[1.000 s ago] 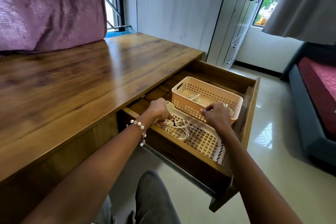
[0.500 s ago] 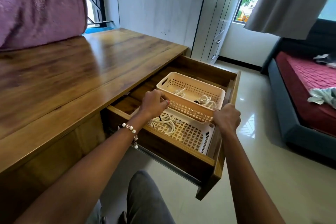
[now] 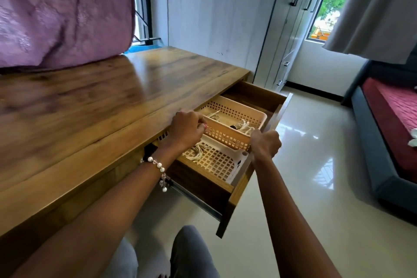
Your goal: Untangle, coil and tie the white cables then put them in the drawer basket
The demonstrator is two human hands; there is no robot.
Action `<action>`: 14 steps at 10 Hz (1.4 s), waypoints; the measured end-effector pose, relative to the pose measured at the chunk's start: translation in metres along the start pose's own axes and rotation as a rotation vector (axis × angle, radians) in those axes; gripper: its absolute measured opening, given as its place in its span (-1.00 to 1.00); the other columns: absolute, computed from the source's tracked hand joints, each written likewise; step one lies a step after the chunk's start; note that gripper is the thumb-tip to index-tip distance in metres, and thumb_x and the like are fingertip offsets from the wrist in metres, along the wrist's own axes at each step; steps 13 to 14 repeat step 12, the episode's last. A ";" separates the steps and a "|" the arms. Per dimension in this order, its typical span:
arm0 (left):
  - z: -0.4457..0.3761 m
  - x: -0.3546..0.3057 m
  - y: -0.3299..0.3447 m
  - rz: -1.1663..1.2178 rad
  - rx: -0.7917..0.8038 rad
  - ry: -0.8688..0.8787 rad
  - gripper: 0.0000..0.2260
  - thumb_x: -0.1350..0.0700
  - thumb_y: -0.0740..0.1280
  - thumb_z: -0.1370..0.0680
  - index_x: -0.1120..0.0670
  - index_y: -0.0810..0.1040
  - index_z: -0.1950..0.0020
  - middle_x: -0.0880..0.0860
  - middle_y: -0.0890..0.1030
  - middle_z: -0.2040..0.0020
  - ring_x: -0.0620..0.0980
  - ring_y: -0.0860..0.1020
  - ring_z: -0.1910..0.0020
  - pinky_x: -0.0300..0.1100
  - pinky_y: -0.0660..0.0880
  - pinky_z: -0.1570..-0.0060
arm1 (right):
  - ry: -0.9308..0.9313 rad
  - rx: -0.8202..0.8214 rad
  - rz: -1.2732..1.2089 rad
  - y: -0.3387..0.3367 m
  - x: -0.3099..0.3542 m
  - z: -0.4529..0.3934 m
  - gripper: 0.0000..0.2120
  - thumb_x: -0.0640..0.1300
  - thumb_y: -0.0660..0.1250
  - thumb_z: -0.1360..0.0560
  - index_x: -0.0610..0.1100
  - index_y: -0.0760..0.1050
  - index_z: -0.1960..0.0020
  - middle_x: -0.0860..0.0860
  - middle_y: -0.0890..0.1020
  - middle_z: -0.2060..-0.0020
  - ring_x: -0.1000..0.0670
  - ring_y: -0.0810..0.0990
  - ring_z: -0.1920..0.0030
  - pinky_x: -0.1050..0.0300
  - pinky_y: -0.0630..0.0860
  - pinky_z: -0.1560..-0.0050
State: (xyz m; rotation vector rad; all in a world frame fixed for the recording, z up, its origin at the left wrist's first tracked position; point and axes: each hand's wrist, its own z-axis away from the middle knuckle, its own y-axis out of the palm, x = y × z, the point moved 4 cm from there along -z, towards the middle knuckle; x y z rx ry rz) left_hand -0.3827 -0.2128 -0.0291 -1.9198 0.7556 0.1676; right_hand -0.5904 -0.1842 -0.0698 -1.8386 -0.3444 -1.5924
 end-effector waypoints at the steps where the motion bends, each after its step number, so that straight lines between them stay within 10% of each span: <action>1: -0.002 0.025 -0.015 -0.211 -0.052 -0.044 -0.69 -0.08 0.36 -0.51 0.04 0.59 -0.17 0.07 0.58 -0.18 0.07 0.44 -0.22 -0.03 0.37 -0.15 | 0.072 0.063 -0.165 0.027 0.004 0.005 -0.81 -0.16 0.30 -0.55 -0.25 0.53 -0.10 -0.10 0.65 0.01 -0.05 0.66 0.16 0.13 0.62 0.26; 3: 0.002 0.073 -0.028 -0.301 0.274 -0.314 -0.25 -0.50 0.16 -0.34 -0.03 0.40 -0.35 -0.01 0.30 -0.48 0.04 0.23 -0.46 0.30 0.07 -0.38 | 0.191 0.275 -0.486 0.100 0.007 0.020 -0.84 -0.14 0.22 -0.56 -0.13 0.47 -0.11 -0.09 0.61 0.03 -0.09 0.65 0.08 -0.14 0.65 0.12; 5: 0.013 0.083 -0.030 -0.390 0.587 -0.257 0.11 -0.45 0.36 -0.25 -0.03 -0.16 -0.56 -0.11 -0.21 -0.56 -0.04 -0.17 -0.54 0.31 -0.19 -0.42 | 0.235 0.643 -0.591 0.169 0.016 0.045 -0.58 0.08 0.40 -0.41 -0.16 0.45 -0.13 -0.15 0.62 -0.02 -0.12 0.65 0.02 -0.11 0.64 0.05; 7: 0.019 0.080 -0.023 -0.534 0.307 -0.198 -0.07 0.04 0.49 -0.40 -0.04 -0.07 -0.56 -0.12 -0.04 -0.58 -0.06 -0.01 -0.55 0.25 0.04 -0.42 | 0.218 0.796 -0.507 0.198 0.028 0.064 -0.44 -0.14 0.52 -0.33 -0.33 0.40 -0.21 -0.23 0.62 -0.07 -0.10 0.66 0.04 0.06 0.64 0.16; 10: 0.009 0.086 -0.031 -0.384 0.432 -0.222 -0.13 -0.13 0.47 -0.38 -0.07 0.06 -0.55 -0.11 0.04 -0.57 -0.04 0.05 -0.54 0.21 0.04 -0.42 | -0.021 0.646 -0.073 0.161 0.056 0.075 -0.75 -0.02 0.46 -0.38 -0.18 0.52 0.12 -0.14 0.64 0.06 -0.10 0.60 0.05 -0.05 0.58 0.02; 11: -0.009 0.096 -0.058 0.128 0.428 -0.314 -0.46 -0.03 0.52 -0.38 0.02 0.51 -0.32 0.00 0.57 -0.26 -0.01 0.53 -0.21 -0.05 0.46 -0.15 | -0.442 0.257 0.328 0.150 0.099 0.087 -0.65 -0.15 0.32 -0.43 -0.18 0.43 -0.20 -0.20 0.39 -0.27 -0.21 0.34 -0.27 -0.19 0.35 -0.23; 12: -0.030 0.124 -0.092 0.483 0.174 -0.430 -0.84 0.18 0.49 -0.43 0.15 0.65 0.02 0.09 0.68 0.23 -0.04 0.62 0.31 -0.14 0.56 0.27 | -0.722 0.311 0.231 0.179 0.140 0.097 -0.62 -0.19 0.29 -0.43 -0.09 0.45 -0.25 -0.12 0.46 -0.21 -0.16 0.40 -0.23 -0.16 0.41 -0.20; 14: -0.030 0.124 -0.092 0.483 0.174 -0.430 -0.84 0.18 0.49 -0.43 0.15 0.65 0.02 0.09 0.68 0.23 -0.04 0.62 0.31 -0.14 0.56 0.27 | -0.722 0.311 0.231 0.179 0.140 0.097 -0.62 -0.19 0.29 -0.43 -0.09 0.45 -0.25 -0.12 0.46 -0.21 -0.16 0.40 -0.23 -0.16 0.41 -0.20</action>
